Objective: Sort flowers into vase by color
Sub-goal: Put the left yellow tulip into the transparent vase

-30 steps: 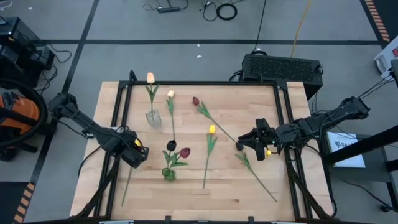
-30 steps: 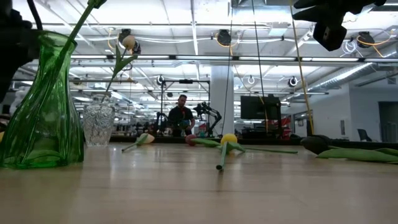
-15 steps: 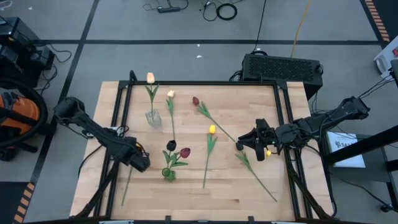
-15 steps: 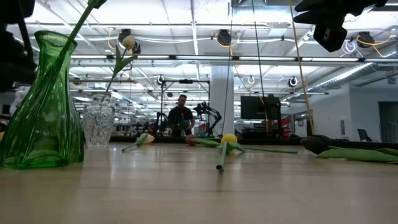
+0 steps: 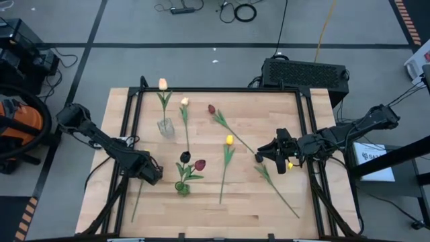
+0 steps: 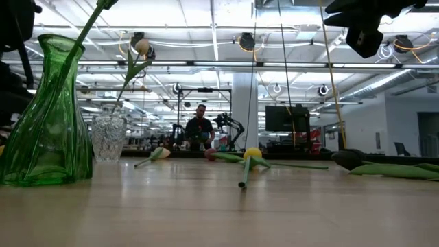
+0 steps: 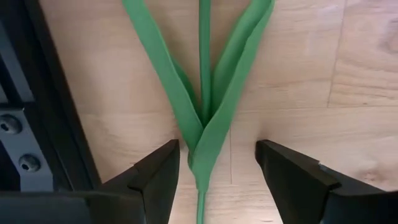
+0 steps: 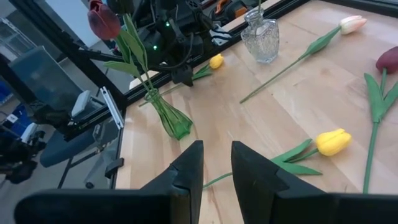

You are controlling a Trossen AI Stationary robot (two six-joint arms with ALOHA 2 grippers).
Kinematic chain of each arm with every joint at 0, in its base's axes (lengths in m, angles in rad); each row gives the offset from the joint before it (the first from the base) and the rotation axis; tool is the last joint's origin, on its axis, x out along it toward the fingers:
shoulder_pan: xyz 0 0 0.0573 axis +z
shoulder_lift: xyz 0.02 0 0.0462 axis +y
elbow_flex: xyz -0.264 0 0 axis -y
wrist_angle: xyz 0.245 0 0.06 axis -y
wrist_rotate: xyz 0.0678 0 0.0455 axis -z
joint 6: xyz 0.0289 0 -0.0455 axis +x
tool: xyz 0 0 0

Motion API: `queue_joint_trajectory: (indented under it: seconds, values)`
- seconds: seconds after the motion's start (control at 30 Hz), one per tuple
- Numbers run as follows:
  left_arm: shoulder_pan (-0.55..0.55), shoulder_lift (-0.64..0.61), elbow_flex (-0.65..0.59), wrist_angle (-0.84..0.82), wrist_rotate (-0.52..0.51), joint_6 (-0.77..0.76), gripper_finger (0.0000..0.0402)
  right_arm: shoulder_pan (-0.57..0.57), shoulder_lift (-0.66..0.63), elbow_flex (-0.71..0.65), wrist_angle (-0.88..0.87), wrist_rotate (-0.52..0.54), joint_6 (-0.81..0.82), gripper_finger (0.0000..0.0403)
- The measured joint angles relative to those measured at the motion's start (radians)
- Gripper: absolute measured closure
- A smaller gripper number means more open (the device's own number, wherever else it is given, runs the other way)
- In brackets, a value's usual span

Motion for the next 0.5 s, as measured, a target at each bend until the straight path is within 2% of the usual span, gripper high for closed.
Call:
queue_joint_trajectory:
  seconds: [0.1, 0.2, 0.43, 0.5]
  values:
    - [0.0, -0.009, -0.004, 0.005, -0.012, 0.003, 0.0182, 0.0, 0.0, 0.0, 0.0, 0.0, 0.001, 0.0328]
    - [0.0, -0.021, -0.008, 0.01, -0.023, 0.009, 0.0215, 0.0, 0.0, 0.0, 0.0, 0.001, -0.013, 0.0328]
    - [0.0, -0.029, -0.009, 0.016, -0.065, 0.069, 0.0361, 0.0, 0.0, 0.0, 0.0, 0.009, -0.018, 0.0328]
    - [-0.001, -0.029, -0.003, 0.012, -0.08, 0.079, 0.0387, 0.0, 0.0, 0.0, -0.001, 0.01, -0.013, 0.0328]
